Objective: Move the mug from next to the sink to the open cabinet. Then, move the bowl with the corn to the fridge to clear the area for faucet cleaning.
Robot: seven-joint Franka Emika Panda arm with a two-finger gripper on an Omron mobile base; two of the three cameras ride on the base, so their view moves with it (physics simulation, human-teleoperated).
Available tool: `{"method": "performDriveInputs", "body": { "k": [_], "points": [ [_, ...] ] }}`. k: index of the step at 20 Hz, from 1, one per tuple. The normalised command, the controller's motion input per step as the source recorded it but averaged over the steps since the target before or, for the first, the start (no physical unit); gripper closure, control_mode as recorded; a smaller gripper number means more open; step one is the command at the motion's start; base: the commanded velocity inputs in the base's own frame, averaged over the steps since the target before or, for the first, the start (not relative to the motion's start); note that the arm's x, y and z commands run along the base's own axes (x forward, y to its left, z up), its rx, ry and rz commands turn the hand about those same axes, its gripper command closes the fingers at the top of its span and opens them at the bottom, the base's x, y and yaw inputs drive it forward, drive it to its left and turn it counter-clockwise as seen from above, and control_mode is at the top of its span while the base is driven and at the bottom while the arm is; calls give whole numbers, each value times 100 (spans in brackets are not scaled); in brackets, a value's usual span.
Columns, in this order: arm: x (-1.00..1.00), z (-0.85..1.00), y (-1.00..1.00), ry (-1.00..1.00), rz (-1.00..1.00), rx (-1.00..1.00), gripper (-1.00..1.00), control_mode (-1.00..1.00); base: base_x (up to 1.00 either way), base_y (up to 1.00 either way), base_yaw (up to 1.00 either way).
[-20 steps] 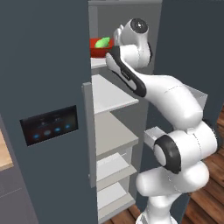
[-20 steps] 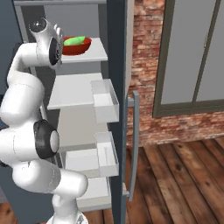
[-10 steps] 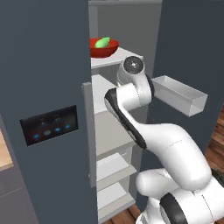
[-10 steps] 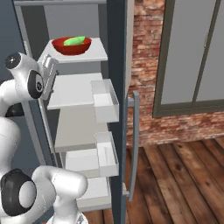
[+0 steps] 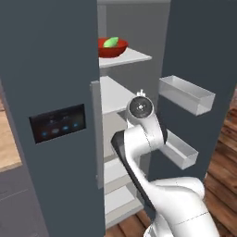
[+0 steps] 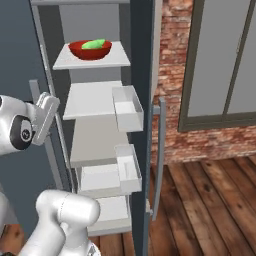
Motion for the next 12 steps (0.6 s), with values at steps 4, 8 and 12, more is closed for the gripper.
{"method": "performDriveInputs", "body": {
  "k": [4,8,12],
  "points": [
    [0,0,0,0,0,0,-100,100,-86,34,59],
    [0,0,0,0,0,0,-100,100,-10,34,92],
    [0,0,0,0,0,0,-100,100,0,20,94]
  ]
}}
